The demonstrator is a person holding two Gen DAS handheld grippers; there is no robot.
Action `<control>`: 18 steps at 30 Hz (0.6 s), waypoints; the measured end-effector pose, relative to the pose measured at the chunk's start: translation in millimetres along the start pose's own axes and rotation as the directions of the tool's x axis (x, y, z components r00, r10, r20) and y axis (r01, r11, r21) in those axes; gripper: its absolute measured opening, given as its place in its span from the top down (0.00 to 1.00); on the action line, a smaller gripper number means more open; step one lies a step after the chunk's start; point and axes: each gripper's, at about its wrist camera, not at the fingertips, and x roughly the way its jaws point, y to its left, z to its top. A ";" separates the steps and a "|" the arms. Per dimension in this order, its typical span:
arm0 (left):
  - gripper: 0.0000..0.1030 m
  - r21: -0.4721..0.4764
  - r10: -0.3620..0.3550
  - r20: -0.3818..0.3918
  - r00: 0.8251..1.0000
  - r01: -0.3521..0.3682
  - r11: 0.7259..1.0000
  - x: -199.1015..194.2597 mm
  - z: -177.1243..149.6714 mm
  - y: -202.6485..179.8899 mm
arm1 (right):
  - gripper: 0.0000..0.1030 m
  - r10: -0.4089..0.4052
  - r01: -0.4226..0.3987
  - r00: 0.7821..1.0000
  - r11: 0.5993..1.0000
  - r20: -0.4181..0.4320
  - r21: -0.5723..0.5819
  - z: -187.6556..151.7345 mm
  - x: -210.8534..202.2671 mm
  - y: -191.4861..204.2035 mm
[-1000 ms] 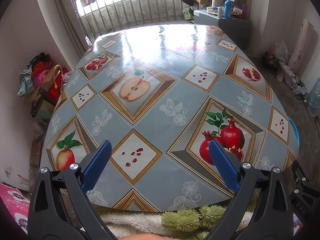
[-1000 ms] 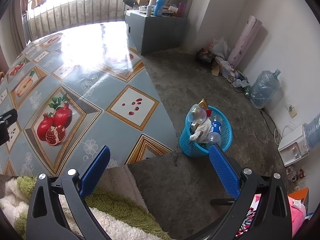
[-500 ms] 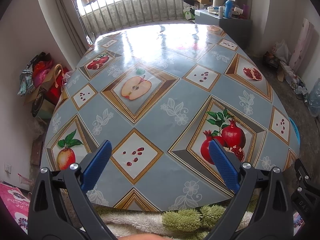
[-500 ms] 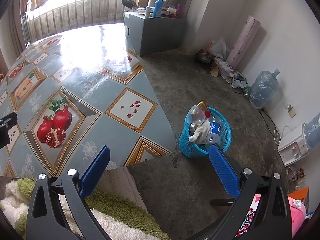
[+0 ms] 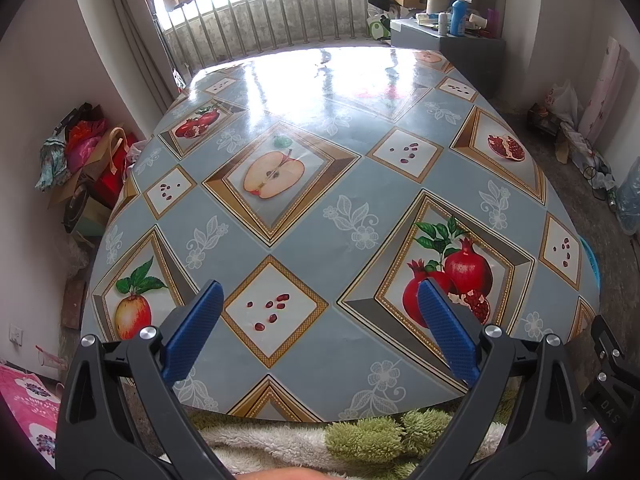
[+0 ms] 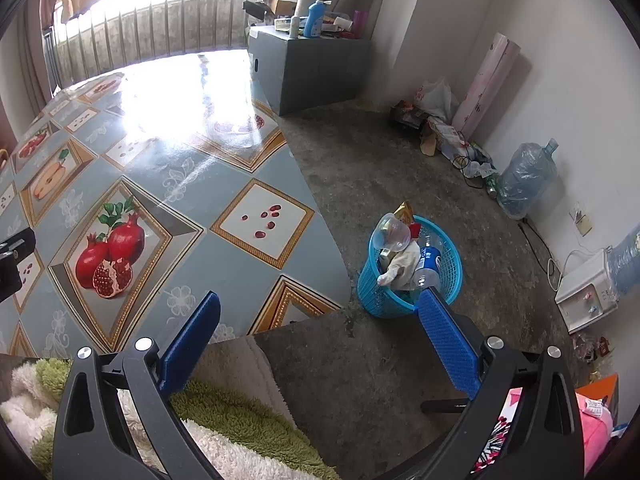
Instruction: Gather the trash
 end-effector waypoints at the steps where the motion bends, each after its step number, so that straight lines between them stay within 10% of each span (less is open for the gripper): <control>1: 0.09 0.000 0.000 0.001 1.000 0.000 1.000 -0.3 -0.1 0.1 | 0.06 0.000 0.000 1.000 1.000 0.001 -0.001 0.4 -0.2 0.3; 18: 0.09 0.000 0.000 0.001 1.000 0.000 1.000 0.1 -0.3 0.5 | 0.06 -0.001 0.001 1.000 1.000 0.002 0.004 4.5 -3.1 2.5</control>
